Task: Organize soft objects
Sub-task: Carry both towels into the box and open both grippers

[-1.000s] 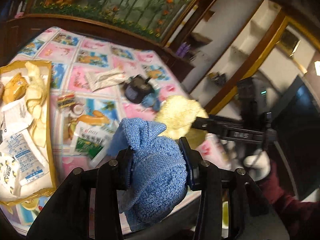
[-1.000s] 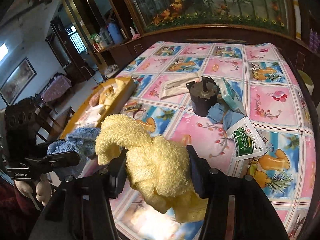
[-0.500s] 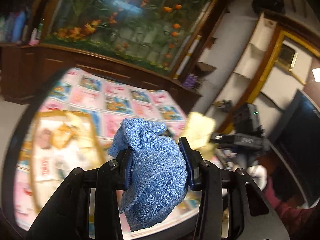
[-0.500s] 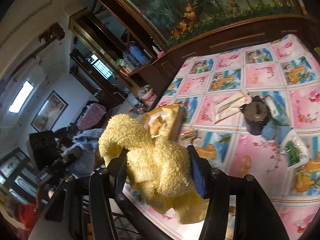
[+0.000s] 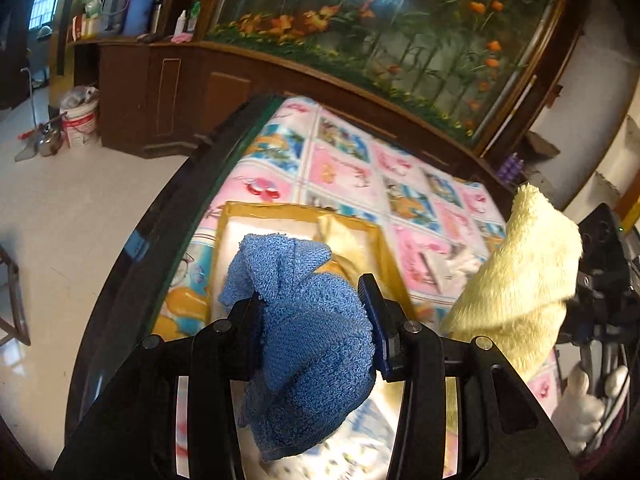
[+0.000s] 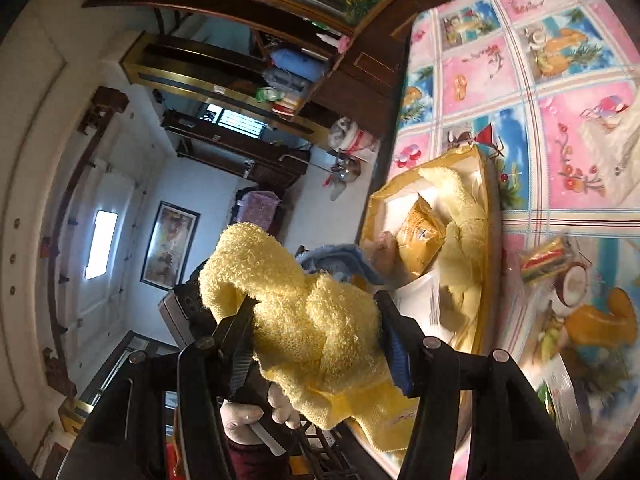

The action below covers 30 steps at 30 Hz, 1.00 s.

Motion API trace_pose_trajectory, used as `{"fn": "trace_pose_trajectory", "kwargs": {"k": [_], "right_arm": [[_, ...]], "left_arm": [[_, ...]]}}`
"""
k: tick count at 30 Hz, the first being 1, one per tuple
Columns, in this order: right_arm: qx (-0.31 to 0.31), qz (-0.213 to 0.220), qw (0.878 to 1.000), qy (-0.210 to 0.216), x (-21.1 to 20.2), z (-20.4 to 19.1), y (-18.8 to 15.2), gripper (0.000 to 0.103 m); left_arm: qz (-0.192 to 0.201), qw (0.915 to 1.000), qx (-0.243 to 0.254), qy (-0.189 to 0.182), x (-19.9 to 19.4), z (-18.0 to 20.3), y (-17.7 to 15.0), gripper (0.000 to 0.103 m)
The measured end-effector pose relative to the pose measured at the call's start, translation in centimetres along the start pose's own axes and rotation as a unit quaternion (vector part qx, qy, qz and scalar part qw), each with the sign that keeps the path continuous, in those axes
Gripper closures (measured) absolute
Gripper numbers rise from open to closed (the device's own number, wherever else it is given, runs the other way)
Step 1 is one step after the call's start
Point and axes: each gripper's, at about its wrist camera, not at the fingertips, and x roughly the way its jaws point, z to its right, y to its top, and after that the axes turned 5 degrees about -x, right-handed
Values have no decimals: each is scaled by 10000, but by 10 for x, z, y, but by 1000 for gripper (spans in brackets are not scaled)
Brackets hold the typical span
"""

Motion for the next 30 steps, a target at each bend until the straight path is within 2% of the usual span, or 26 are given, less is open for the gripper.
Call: {"fn": "trace_pose_trajectory", "kwargs": {"k": [2, 5, 9, 13, 15, 19, 21, 23, 25, 26, 27, 28, 29, 30], "right_arm": [[108, -68, 9997, -185, 18, 12, 5, 46], [152, -83, 9977, -657, 40, 29, 13, 44], [-114, -93, 9912, -1319, 54, 35, 17, 40], [-812, -7, 9830, -1645, 52, 15, 17, 38], [-1069, 34, 9802, -1666, 47, 3, 16, 37], [-1343, 134, 9763, -1691, 28, -9, 13, 37], [-1460, 273, 9723, -1802, 10, -11, 10, 37], [-1637, 483, 9646, -2010, -13, -15, 4, 37], [-1983, 845, 9475, -2360, -44, -22, -9, 37], [-2209, 1065, 9338, -2604, -62, -26, -19, 35], [-2378, 1237, 9208, -2833, -78, -28, -28, 24], [-2457, 1367, 9115, -3003, -92, -26, -36, 18], [-2458, 1474, 9060, -3117, -106, -20, -43, 18], [-2361, 1488, 9063, -3173, -119, -10, -47, 18]], "left_arm": [[-76, 9999, -13, 96, 19, -8, 8, 59], [-153, 9997, -165, 95, 38, -18, 18, 48], [-254, 9983, -518, -20, 43, -31, 22, 41], [-311, 9971, -683, -153, 33, -36, 22, 41], [-287, 9969, -706, -176, 25, -35, 20, 41], [-167, 9979, -584, -208, 8, -23, 13, 41], [-100, 9977, -561, -358, -4, -15, 7, 41], [-29, 9969, -528, -579, -16, -4, 0, 41], [19, 9955, -437, -837, -30, 10, -8, 41], [39, 9947, -337, -969, -36, 21, -13, 41], [46, 9940, -204, -1072, -41, 32, -19, 40], [32, 9935, -62, -1135, -44, 42, -23, 39], [-5, 9931, 98, -1171, -45, 55, -28, 37], [-72, 9922, 283, -1208, -44, 69, -34, 35]]}}
